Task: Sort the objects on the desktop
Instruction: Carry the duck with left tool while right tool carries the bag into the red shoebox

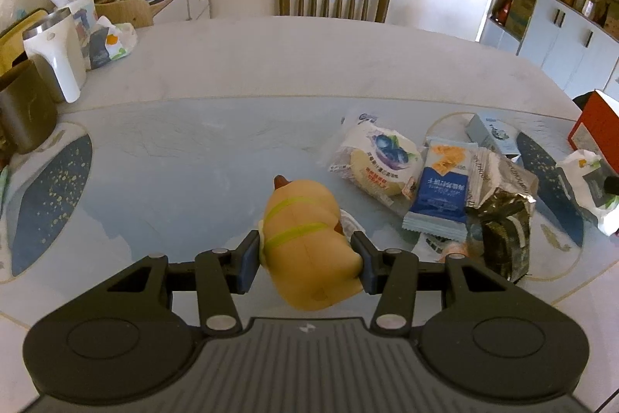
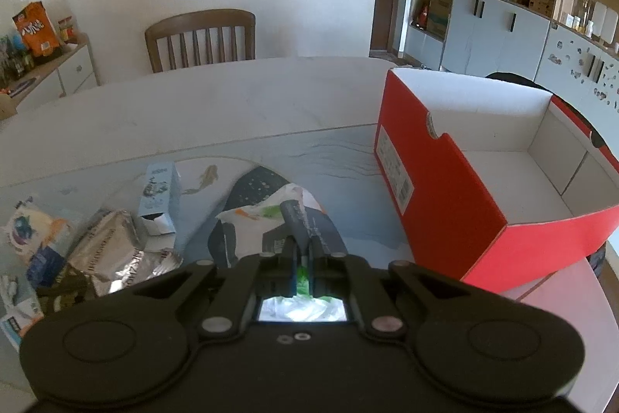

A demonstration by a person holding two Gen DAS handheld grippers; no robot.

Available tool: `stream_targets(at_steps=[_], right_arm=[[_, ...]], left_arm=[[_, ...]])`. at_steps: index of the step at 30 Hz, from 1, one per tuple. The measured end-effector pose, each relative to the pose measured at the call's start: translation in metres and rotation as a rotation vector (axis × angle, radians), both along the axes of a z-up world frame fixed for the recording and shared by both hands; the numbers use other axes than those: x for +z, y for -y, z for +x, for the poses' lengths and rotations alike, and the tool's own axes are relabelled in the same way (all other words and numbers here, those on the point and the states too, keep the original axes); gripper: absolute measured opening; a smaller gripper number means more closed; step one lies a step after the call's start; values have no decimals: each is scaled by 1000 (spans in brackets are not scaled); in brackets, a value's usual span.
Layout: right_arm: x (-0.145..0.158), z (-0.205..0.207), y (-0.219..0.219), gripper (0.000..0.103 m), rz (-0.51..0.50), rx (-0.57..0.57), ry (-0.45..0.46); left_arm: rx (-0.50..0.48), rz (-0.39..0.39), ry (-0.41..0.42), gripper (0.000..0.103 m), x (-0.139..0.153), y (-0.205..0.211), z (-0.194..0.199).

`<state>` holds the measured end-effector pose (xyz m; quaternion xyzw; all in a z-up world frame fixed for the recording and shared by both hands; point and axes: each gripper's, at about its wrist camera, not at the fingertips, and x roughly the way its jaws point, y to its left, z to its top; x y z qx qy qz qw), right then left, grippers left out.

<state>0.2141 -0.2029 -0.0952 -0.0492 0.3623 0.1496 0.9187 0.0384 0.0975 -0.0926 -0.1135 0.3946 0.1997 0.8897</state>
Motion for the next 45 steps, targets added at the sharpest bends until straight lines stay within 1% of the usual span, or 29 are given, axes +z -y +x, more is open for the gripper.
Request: stream_targets(at_steps=[8,18,24,34,45], right_arm=[[26,-9,14,3,60,22,8],[64,-20,45,3,143,25,23],[83,-19,62,3,176,19,47],[98,-5,98,3,195,-37,75],[100,29,153,3,183,-107,111]], left_arm=[[-71,-2,35,49,20,14,2],[-224,23,82,49,59,50,17],[-303,18,106,49,77,71,32],[-464,13,145,49,98,125,77],[-638,33,177,49,109,209,145]])
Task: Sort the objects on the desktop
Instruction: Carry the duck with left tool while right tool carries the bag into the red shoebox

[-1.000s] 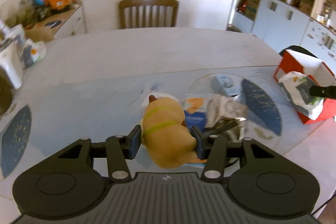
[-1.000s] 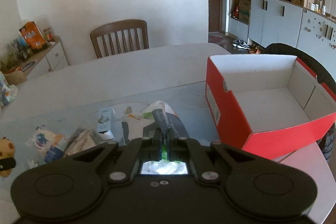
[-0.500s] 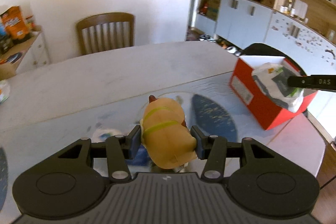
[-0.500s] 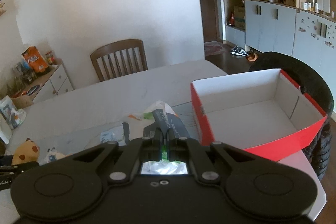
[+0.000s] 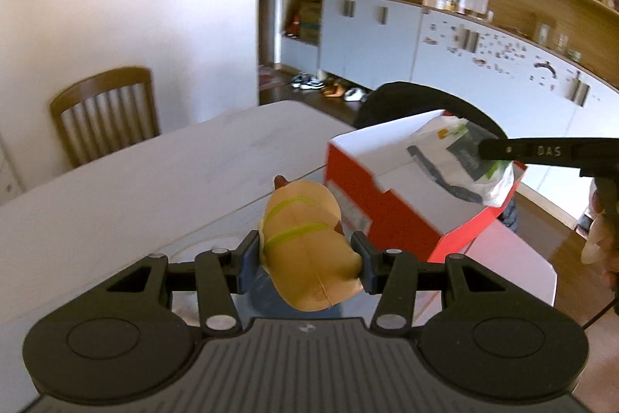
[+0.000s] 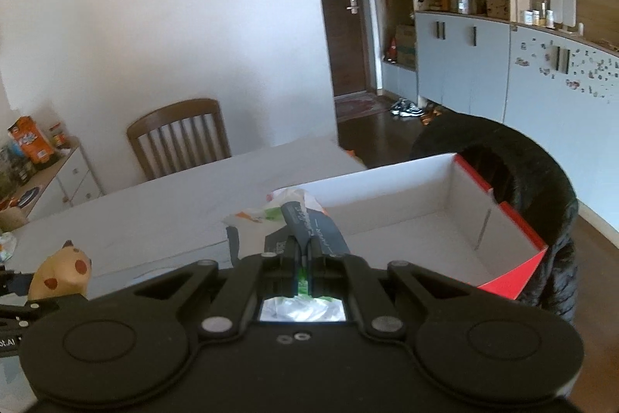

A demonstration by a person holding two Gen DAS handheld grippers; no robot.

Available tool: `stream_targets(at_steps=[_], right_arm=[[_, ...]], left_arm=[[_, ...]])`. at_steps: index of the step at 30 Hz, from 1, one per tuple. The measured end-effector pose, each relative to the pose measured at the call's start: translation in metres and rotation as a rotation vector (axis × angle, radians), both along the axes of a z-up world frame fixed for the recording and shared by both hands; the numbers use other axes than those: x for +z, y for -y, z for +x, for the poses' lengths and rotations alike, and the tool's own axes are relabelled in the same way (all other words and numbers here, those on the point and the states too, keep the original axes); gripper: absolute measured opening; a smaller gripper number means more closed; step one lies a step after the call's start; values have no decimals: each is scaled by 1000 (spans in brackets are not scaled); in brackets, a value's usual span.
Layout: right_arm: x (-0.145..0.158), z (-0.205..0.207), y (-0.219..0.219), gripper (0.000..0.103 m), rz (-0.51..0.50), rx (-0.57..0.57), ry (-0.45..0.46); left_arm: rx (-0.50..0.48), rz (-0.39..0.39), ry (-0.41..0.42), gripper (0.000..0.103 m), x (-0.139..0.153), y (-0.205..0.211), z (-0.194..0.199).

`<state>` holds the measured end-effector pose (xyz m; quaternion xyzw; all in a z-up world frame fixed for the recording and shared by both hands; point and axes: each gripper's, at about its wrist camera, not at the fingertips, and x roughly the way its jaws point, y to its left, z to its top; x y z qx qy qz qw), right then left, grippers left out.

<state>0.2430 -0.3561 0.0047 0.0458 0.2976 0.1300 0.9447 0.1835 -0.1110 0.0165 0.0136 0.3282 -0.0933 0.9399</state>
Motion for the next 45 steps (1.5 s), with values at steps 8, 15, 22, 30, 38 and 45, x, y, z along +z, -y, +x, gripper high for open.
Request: stream_targets(at_steps=[8,15,22,30,38,45], right_arm=[[-13,29,41,3,-19,-48,-10],[-26,54,66,3,-47,-72,-24],[-42,80,82,3,-45,-79,-66],[-64,107,86,3,-89,-68,-101],[-87,122,91,3,-126,-57,-147],[-104,132,85,3,-173,-27,-202]], left_arm=[[-111,27,0,49,-5,61,55],[-199,18,-32,49,-16,107,94],[-273,50,-63,49,-28,137,129],[-322,132,-129,49,-52,168,165],[-335,187,-195,49,-75,179,183],[-335,215,-305,49,-97,184,198]])
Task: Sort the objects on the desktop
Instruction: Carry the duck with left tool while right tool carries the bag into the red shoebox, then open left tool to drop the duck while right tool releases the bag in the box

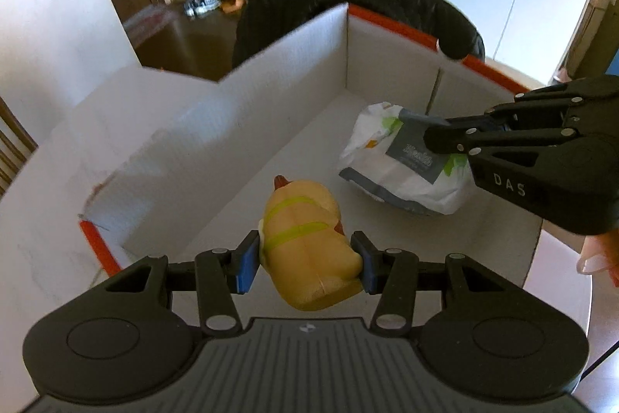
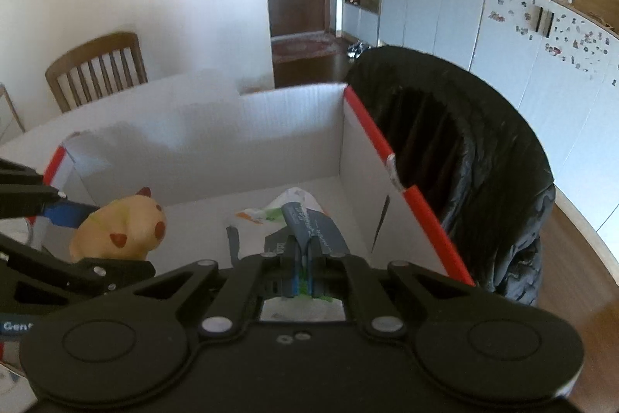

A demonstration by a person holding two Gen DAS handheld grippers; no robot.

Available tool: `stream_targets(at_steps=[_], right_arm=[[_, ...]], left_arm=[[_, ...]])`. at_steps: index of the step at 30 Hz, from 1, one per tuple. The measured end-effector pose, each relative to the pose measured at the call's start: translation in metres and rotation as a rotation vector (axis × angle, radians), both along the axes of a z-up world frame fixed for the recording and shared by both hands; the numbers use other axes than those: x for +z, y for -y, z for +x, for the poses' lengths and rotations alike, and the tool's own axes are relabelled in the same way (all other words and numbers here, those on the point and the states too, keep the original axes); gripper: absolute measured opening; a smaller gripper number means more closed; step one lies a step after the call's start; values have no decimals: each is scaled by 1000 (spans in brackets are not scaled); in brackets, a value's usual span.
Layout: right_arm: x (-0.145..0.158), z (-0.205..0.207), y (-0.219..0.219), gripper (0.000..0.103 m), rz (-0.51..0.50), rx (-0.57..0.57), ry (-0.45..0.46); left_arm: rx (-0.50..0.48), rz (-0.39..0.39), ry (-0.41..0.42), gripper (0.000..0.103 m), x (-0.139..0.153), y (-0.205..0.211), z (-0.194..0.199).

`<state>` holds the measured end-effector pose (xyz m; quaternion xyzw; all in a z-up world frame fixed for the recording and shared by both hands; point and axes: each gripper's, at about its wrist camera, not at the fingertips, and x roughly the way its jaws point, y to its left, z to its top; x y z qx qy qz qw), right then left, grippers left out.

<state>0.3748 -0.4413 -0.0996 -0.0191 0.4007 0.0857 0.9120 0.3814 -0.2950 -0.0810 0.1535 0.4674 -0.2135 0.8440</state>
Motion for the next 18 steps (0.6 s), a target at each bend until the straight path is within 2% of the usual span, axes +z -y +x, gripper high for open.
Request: stream_targets(at_steps=[7,12,17,18], right_arm=[[-14,6,-6,3,-27,25,-64],[-21,7,-7,4,-23,43,-108],[-22,7,-9,10,-20,49,-115],[-23,7,-9,11,-20,50,-118]], left_arm=[[-25,72,-86,50,-17,8,8],[-22,89,-169,50,-27,7,13],[-3,95,-194,51,-33,8,17],[-6,92,-197,55,-33,8,17]])
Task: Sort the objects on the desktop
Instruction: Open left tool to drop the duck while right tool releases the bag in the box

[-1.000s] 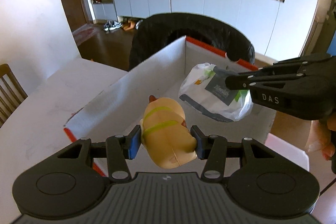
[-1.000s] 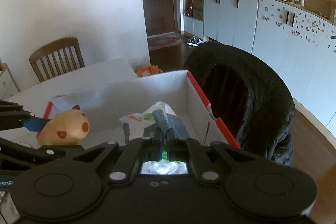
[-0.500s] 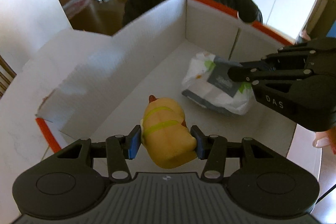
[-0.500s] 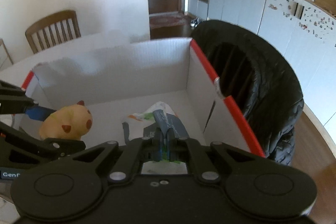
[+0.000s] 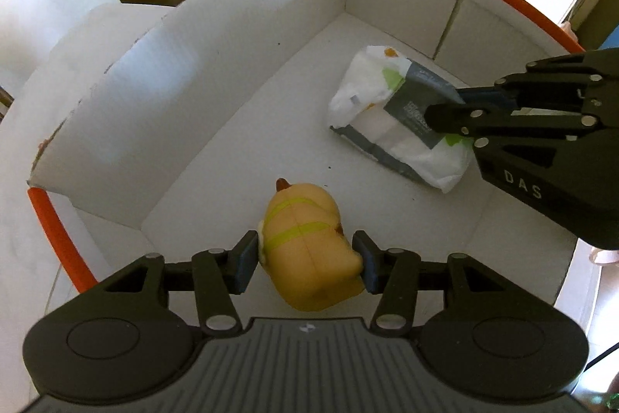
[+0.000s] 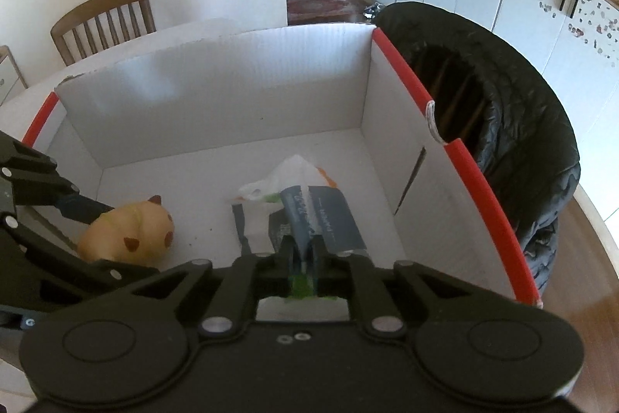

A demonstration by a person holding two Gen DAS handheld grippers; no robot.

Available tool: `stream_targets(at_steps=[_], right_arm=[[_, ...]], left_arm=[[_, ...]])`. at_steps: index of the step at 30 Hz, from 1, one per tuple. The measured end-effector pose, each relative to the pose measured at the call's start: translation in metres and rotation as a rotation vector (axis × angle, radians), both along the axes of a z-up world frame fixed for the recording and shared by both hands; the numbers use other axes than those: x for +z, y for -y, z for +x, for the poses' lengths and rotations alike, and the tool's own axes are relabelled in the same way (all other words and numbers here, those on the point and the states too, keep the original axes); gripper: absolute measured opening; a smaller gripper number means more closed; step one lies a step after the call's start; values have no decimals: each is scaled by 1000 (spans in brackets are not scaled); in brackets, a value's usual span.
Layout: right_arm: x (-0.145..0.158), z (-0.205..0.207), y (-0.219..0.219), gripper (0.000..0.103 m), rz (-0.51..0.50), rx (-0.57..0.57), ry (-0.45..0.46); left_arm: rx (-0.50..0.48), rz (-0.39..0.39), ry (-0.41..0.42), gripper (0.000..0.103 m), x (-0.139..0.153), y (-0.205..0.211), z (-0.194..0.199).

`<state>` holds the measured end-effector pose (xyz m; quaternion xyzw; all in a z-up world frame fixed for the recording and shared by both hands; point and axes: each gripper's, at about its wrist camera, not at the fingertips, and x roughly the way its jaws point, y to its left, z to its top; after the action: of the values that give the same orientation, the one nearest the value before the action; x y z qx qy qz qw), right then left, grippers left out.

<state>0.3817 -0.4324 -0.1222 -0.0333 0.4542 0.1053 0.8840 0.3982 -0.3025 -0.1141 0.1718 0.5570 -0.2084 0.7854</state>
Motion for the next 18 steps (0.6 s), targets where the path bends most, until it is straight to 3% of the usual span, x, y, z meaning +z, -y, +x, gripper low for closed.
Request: stream_targets(at_steps=[5,8,10,14,18], right_arm=[[0,0,-1,18,7,11,-15],[1,2,-1,29,18,25,-27],[3,1,-2,42,21,39,-27],[7,-1,-2,51,28,52,-19],[16,-5,3,63,58,55,-9]], left_arm=[[-1,-7,9,73,3,-1,-4],[-12,-10,7,75,5,-2,-7],[-18,-16,13,76,7,-4,-11],[-24,-51,29,84,15,-6,-13],[-22,-79,48,84,23,-8,-16]])
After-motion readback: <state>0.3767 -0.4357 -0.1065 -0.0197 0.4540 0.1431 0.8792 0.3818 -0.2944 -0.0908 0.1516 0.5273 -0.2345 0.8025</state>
